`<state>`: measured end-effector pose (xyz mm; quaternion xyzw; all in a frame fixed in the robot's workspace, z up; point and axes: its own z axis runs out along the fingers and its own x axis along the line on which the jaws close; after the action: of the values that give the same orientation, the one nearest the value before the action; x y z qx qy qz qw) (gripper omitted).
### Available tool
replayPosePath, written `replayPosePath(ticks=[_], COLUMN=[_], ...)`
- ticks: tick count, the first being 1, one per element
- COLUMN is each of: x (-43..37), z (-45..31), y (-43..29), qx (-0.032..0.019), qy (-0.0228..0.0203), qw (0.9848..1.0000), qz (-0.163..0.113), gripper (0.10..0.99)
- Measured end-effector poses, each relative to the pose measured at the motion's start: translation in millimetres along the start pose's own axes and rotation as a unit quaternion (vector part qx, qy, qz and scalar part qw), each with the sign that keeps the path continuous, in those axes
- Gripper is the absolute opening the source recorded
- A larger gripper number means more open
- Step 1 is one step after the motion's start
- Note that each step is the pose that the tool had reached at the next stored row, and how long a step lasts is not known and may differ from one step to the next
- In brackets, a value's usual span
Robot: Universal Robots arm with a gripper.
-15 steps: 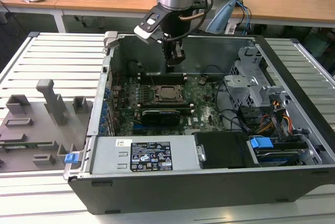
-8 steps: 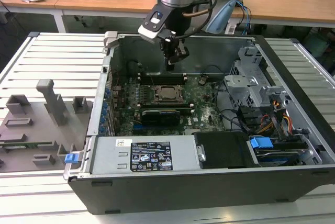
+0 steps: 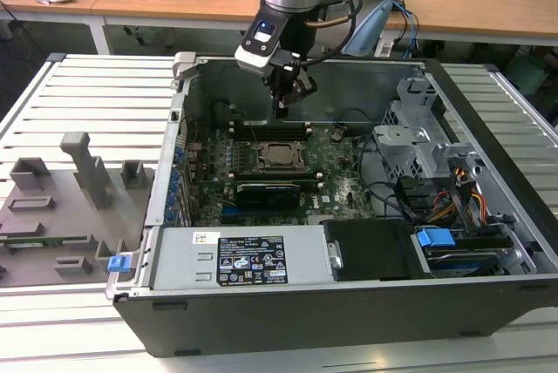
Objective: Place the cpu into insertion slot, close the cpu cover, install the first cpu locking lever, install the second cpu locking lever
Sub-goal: 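Install the first cpu locking lever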
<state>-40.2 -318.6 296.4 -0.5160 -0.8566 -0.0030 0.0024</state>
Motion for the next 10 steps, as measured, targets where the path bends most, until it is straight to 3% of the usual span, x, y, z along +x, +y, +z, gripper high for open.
replayPosePath(ticks=[5,10], x=[0.5,0.7], z=[0.0,0.0], y=[-1.0,-1.5], qx=[0.0001,0.0004], qy=[0.0001,0.0002], qw=[0.9998,0.9987], qz=[-0.020,-0.052], gripper=[0.106,0.106])
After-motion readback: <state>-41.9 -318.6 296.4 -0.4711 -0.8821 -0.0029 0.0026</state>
